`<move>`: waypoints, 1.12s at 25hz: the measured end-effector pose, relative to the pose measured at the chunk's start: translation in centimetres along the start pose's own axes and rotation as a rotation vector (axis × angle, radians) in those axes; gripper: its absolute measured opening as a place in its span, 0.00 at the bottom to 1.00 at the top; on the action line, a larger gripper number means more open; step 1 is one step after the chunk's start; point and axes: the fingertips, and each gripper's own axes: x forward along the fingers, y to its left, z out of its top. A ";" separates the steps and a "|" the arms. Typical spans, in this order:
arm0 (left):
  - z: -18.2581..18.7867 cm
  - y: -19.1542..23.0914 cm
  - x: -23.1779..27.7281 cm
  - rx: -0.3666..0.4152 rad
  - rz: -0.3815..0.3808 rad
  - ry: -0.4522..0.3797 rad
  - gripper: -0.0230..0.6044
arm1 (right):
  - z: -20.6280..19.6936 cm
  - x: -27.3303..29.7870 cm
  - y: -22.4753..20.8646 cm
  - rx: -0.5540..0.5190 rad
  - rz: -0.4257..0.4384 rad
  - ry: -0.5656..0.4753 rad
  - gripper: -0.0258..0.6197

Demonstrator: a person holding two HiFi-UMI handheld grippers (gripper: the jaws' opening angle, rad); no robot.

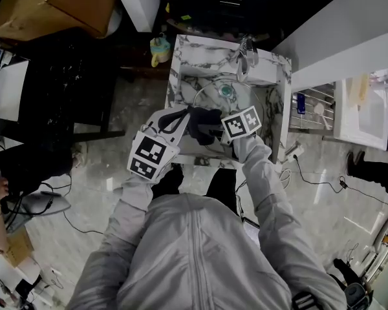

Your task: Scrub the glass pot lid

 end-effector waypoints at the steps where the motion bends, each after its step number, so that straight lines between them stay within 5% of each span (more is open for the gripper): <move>1: 0.1 -0.1 0.1 0.003 -0.003 -0.001 0.08 | -0.7 -0.2 -0.5 0.010 -0.023 0.026 0.14; 7: 0.1 -0.8 0.6 0.011 -0.019 0.005 0.08 | -5.9 -1.4 -4.2 -0.082 -0.212 0.311 0.14; 22: 0.1 -1.3 1.0 0.020 -0.033 0.019 0.08 | -11.1 -6.8 -9.9 -0.098 -0.383 0.570 0.14; 28: 0.4 -1.4 1.3 0.025 -0.043 0.022 0.08 | -10.1 -11.0 -12.8 -0.198 -0.673 0.629 0.14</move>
